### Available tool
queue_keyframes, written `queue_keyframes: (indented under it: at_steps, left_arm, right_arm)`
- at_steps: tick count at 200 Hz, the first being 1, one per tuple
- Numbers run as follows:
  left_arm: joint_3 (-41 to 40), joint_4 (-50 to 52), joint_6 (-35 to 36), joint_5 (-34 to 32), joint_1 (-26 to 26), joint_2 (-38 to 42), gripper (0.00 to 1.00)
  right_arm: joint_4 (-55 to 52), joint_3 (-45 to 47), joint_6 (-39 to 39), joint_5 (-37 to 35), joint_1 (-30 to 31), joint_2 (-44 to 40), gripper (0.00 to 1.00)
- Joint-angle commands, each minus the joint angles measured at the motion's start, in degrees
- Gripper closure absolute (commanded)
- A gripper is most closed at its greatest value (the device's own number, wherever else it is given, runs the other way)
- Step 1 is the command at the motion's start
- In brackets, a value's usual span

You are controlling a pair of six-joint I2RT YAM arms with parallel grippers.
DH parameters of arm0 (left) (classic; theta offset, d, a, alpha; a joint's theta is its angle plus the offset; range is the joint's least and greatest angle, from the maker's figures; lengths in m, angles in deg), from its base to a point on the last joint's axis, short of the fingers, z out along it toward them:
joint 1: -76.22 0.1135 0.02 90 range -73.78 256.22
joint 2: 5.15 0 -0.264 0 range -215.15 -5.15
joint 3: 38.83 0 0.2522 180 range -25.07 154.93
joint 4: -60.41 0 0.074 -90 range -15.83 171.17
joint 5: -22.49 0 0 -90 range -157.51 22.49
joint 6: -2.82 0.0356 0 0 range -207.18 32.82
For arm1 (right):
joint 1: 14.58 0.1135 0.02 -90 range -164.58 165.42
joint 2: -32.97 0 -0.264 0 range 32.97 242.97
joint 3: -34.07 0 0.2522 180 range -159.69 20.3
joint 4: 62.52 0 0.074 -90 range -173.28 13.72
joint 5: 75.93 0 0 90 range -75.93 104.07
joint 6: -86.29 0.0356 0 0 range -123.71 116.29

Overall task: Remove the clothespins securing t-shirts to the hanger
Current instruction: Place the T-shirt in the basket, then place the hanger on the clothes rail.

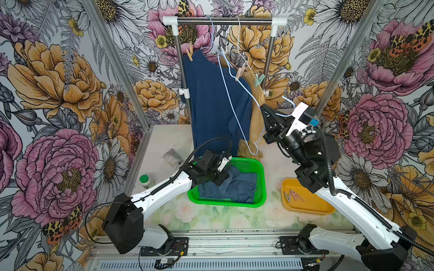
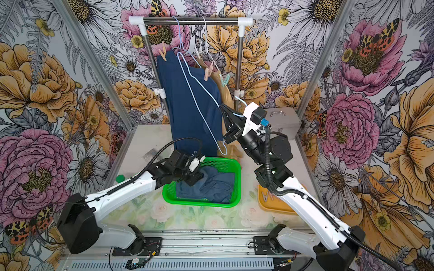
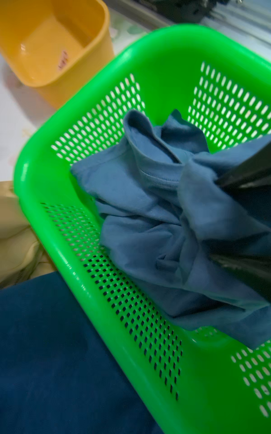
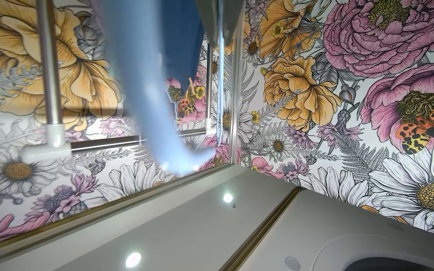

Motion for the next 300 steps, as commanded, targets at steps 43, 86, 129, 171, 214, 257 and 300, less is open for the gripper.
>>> queue_keyframes:
  at_steps: [43, 86, 129, 171, 214, 257, 300]
  left_arm:
    - [0.3, -2.0, 3.0, 0.2, -0.2, 1.6, 0.24]
    - [3.2, 3.8, 7.0, -7.1, -1.2, 9.2, 0.12]
    - [11.1, 5.9, 17.1, -13.6, -4.5, 13.0, 0.11]
    - [13.8, 3.4, 42.4, -13.4, -10.1, 15.3, 0.13]
    - [18.7, -2.6, 50.5, -5.9, -8.7, 11.1, 0.23]
    - [22.3, -8.7, 53.4, -0.7, -8.5, 3.8, 0.42]
    - [24.2, -11.3, 55.7, 0.5, -9.6, -1.0, 0.56]
  right_arm:
    - [-23.7, 3.8, -3.9, -4.0, -0.9, -12.0, 1.00]
    - [-29.0, 8.6, -0.6, -4.2, -1.2, -16.5, 1.00]
    - [-34.2, 9.2, 2.1, -2.8, -1.3, -14.3, 1.00]
    - [-41.2, 6.6, 4.8, -2.7, -1.1, -11.1, 1.00]
    - [-45.7, 4.8, 8.0, -4.4, -0.3, -9.2, 1.00]
    - [-48.3, 4.3, 10.7, -6.1, 0.9, -8.3, 1.00]
    - [-50.0, 2.5, 11.7, -6.2, 1.1, -6.8, 1.00]
